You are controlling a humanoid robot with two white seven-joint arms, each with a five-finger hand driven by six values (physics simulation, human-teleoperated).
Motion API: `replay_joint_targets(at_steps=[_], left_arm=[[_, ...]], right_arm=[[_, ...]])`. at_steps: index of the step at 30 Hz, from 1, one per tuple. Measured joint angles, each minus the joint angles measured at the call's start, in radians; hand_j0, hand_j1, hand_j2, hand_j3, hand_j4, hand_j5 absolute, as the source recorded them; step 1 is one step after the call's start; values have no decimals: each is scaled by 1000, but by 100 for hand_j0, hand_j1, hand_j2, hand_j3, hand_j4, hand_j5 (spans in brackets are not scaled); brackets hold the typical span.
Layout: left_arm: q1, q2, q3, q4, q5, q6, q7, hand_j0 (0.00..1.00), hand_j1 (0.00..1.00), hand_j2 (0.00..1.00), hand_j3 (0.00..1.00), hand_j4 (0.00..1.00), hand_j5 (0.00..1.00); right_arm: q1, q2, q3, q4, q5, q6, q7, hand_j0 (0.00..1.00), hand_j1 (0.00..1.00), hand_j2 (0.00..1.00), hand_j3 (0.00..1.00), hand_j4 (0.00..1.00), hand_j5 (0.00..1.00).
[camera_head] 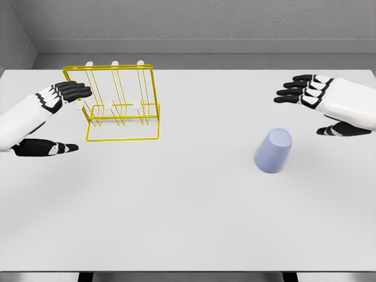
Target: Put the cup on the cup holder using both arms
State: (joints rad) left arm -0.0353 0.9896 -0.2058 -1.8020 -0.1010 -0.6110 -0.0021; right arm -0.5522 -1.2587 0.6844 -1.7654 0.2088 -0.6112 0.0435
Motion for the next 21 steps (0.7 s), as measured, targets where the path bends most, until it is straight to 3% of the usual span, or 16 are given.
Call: replay_joint_targets(at_steps=[5,8,14,17,21], left_arm=[[-2,-2,4,0,0,0,0,100,100,100,100,100,100],[3,-4,4,1,0,0,0,100,100,100,100,100,100],[6,-43,-6,1,-1,0,0,100,100,100,100,100,100],[-9,-72,-37,0,3,0,3,100,100,100,100,100,100],[-43,-109,-134,0,9,0,6,100,100,100,100,100,100]], right_arm=[[-6,0,17,1,-3,0,-6,100,100,100,100,100,100],[-59,-1,20,15,-7,0,11,100,100,100,100,100,100],[-156,80,24,49,-79,-1,441,100,100,100,100,100,100],[-198,116,26,70,-98,-2,521,100,100,100,100,100,100],[-222,154,28,77,-97,-2,556,100,100,100,100,100,100]])
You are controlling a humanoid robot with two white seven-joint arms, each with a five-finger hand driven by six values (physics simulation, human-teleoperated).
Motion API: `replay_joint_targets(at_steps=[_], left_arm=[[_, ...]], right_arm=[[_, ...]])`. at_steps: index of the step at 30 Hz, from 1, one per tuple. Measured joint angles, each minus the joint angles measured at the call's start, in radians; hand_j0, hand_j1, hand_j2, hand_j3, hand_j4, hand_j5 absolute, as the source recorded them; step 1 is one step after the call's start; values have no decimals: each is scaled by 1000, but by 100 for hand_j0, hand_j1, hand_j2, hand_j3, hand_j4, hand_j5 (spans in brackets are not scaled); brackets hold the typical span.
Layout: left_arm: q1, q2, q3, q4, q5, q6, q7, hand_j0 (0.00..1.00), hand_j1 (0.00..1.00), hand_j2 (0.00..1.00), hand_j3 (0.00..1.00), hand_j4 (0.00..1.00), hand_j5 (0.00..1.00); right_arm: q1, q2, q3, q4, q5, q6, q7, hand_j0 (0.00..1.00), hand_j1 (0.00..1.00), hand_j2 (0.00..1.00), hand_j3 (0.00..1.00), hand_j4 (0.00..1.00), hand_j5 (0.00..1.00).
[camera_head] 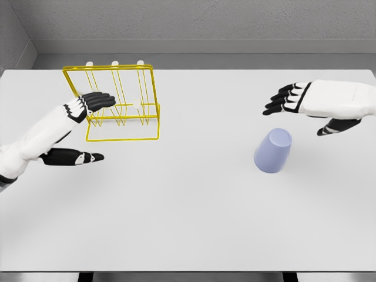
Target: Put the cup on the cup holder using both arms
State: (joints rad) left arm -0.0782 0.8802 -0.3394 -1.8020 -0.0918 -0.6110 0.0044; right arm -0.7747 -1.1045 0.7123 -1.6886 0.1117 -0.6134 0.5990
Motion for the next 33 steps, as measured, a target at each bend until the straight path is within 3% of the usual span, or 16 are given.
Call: replay_joint_targets(at_steps=[5,10,13,16,19,27,29,30,33], left_arm=[[-3,-25,-90,0,20,0,2,100,100,100,100,100,100],[-3,-44,-172,1,100,0,2,100,100,100,100,100,100],[-9,-62,-200,3,140,0,-1,100,100,100,100,100,100],[-63,-70,-243,6,212,0,-4,100,100,100,100,100,100],[-77,-74,-280,8,277,8,-10,100,100,100,100,100,100],[-81,-87,-329,19,322,112,-89,100,100,100,100,100,100],[-81,-92,-334,21,341,150,-106,100,100,100,100,100,100],[-83,-99,-336,22,350,167,-114,100,100,100,100,100,100],[-84,-131,-338,24,398,232,-137,100,100,100,100,100,100]], right_arm=[[0,63,24,29,63,0,10,100,100,100,100,100,100],[-2,112,68,93,138,0,12,100,100,100,100,100,100],[-2,120,90,115,170,0,12,100,100,100,100,100,100],[-2,124,108,123,192,0,12,100,100,100,100,100,100],[-2,129,118,123,205,0,12,100,100,100,100,100,100],[-2,135,138,101,224,0,12,99,99,99,99,99,99],[-2,138,139,96,226,0,12,96,96,96,96,96,96],[-2,139,139,94,227,0,12,85,85,85,85,85,85],[0,144,139,93,228,0,12,84,84,84,84,84,84]])
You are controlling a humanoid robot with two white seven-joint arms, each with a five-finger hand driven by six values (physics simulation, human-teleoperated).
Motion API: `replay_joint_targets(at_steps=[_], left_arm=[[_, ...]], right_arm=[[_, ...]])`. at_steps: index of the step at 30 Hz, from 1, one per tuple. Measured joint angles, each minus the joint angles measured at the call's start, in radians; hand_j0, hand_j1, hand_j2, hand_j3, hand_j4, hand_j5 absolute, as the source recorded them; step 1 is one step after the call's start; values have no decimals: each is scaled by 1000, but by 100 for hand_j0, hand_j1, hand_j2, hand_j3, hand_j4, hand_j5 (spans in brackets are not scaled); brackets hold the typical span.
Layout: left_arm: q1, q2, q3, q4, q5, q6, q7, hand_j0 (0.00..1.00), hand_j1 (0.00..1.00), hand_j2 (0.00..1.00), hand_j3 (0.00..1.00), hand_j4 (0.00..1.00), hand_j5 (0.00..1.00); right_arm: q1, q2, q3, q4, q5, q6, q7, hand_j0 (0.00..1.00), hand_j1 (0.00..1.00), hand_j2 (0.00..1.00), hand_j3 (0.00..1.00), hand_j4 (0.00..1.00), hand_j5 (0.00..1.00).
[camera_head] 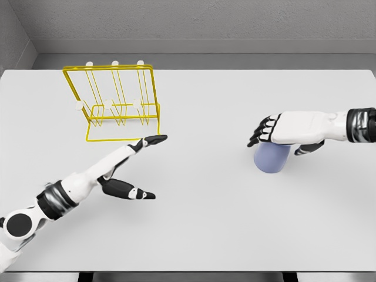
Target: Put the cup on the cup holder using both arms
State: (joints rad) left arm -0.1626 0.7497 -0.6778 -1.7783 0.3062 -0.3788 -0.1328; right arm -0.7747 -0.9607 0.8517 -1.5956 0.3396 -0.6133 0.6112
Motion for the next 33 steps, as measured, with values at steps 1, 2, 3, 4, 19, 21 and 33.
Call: replay_joint_targets(at_steps=[1,2,3,4,19,21,33], left_arm=[[-2,-13,0,0,20,27,-9,100,100,100,100,100,100],[-12,-26,0,1,39,54,-16,100,100,100,100,100,100],[-17,-36,-1,3,59,76,-21,100,100,100,100,100,100],[-23,-46,-1,6,82,97,-24,100,100,100,100,100,100],[-44,-137,-15,118,172,202,-34,100,100,100,100,100,100],[-45,-144,-18,128,171,202,-34,100,100,100,100,100,100],[-46,-169,-21,158,166,202,-34,100,100,100,100,100,100]], right_arm=[[0,1,0,0,0,0,0,84,84,84,84,84,84],[0,2,0,1,2,0,0,84,84,84,84,84,84],[0,3,0,1,6,0,0,84,84,84,84,84,84],[0,3,0,2,9,0,0,84,84,84,84,84,84],[2,3,2,2,29,0,0,67,67,67,67,67,67],[0,4,1,2,29,0,0,67,67,67,67,67,67],[-3,-1,-10,-14,23,0,0,56,56,56,56,56,56]])
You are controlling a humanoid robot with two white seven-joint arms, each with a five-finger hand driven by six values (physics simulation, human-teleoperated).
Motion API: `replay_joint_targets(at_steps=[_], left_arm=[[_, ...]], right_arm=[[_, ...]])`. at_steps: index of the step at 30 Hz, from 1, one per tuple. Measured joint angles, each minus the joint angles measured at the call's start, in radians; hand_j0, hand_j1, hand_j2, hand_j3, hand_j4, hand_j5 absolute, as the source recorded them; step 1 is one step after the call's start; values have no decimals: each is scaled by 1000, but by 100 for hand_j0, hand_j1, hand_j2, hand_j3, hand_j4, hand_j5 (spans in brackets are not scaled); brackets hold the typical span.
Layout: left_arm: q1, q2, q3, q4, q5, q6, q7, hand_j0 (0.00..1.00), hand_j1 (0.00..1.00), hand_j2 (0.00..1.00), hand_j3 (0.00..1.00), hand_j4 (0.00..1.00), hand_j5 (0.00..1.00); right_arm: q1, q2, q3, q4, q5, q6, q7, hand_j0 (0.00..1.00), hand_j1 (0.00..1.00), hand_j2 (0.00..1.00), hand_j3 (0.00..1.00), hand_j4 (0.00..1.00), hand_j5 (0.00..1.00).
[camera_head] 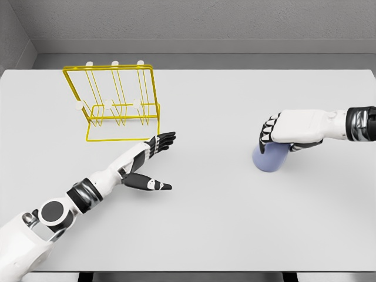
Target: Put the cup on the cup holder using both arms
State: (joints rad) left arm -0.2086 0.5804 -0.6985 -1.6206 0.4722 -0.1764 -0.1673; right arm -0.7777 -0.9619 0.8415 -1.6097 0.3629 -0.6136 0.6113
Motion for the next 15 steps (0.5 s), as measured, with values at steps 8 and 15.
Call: replay_joint_targets(at_steps=[8,15], left_arm=[[-9,-2,-5,12,-1,0,0,100,100,100,100,100,100],[-25,-30,-7,42,-2,1,0,100,100,100,100,100,100]], right_arm=[[-5,-16,-33,-79,-1,0,0,56,56,56,56,56,56],[-25,-11,-40,-145,-7,0,0,56,56,56,56,56,56]])
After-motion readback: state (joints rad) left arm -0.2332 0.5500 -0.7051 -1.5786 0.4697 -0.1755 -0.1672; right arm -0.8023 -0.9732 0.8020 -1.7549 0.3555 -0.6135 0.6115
